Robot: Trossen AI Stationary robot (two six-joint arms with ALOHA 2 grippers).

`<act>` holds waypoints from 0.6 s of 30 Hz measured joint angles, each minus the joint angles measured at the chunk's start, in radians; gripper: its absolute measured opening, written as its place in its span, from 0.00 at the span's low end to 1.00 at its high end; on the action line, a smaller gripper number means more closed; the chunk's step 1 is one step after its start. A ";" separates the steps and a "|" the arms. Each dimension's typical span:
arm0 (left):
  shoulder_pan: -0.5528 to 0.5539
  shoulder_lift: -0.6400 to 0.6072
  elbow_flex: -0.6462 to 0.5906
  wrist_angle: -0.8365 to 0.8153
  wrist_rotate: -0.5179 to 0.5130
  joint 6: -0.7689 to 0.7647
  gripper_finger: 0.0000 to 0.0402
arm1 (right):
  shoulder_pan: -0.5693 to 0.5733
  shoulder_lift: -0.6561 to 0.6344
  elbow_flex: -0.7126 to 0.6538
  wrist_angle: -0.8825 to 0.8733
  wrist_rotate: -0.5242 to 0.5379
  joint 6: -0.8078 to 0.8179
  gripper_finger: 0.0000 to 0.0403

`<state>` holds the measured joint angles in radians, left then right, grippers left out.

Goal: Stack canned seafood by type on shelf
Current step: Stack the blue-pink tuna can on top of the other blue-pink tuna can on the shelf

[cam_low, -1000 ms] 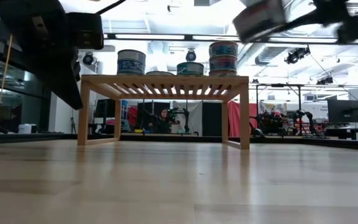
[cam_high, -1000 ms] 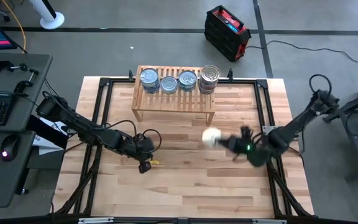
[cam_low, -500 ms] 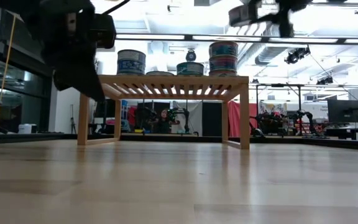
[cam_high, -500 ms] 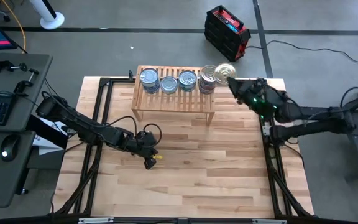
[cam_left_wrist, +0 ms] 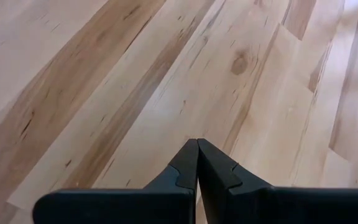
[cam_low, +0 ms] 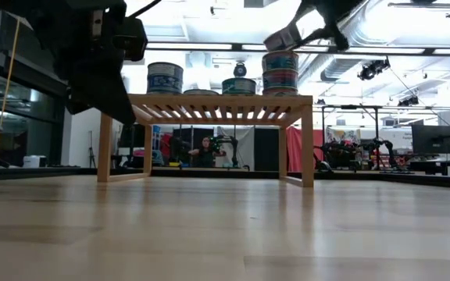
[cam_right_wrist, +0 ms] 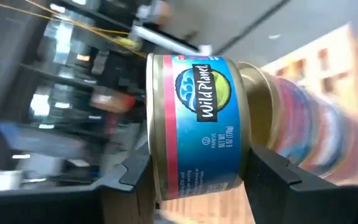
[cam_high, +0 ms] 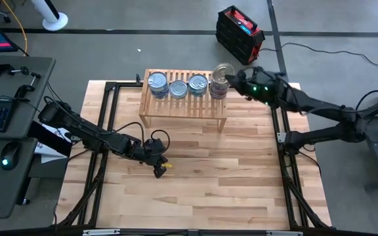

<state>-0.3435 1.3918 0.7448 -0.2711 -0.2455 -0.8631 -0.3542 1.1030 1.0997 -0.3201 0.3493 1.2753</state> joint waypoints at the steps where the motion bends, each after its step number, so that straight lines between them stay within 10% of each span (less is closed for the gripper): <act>1: 0.000 0.000 0.000 0.000 0.000 0.000 0.00 | -0.006 0.016 0.045 -0.061 -0.003 -0.018 0.40; 18: 0.000 0.000 0.000 -0.001 0.000 -0.003 0.00 | -0.052 0.090 0.176 -0.179 -0.040 -0.048 0.40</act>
<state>-0.3435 1.3918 0.7448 -0.2720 -0.2455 -0.8658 -0.4060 1.1934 1.2762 -0.4990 0.3090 1.2272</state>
